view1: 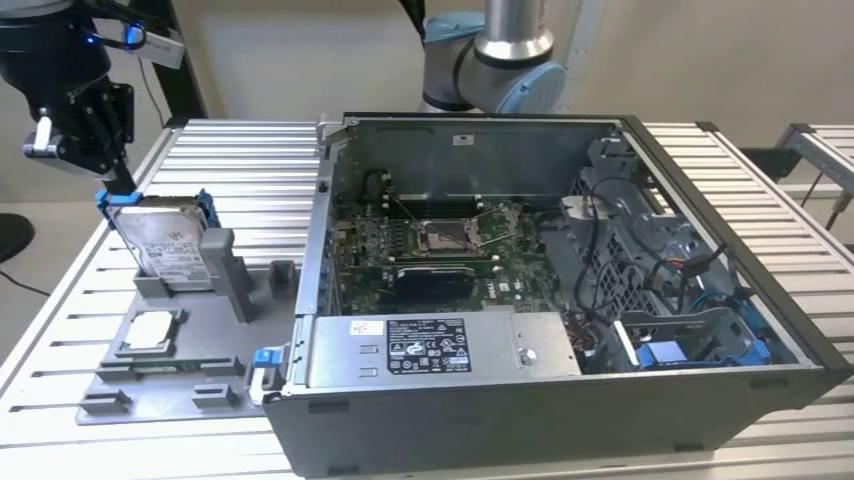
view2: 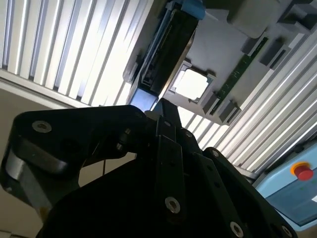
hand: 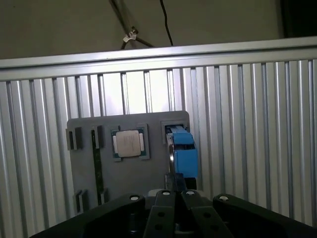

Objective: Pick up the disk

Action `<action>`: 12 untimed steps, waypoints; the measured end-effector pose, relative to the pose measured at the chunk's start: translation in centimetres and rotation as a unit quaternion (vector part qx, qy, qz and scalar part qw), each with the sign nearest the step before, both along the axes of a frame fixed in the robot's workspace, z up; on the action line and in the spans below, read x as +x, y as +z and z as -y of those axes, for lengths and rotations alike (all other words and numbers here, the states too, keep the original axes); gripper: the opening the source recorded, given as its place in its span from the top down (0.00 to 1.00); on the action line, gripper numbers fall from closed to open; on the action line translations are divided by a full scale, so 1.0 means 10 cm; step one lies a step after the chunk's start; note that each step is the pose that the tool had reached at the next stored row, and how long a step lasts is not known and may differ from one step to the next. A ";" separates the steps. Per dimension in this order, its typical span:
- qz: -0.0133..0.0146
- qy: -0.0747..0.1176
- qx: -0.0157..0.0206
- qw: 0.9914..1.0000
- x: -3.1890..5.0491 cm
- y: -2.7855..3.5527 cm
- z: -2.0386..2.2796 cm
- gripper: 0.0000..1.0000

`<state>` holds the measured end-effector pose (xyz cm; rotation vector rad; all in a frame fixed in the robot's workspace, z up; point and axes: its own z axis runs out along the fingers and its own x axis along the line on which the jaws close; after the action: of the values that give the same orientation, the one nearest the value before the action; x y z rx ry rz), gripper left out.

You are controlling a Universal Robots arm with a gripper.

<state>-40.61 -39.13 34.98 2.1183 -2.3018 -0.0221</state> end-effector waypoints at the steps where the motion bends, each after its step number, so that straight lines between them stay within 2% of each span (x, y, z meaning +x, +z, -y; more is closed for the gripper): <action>1: 0.000 0.000 0.000 1.000 0.000 0.000 0.000 0.00; 12: 0.000 0.000 0.003 1.000 -0.002 -0.004 0.000 0.00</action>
<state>-40.63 -39.13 34.94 2.1217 -2.3041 -0.0270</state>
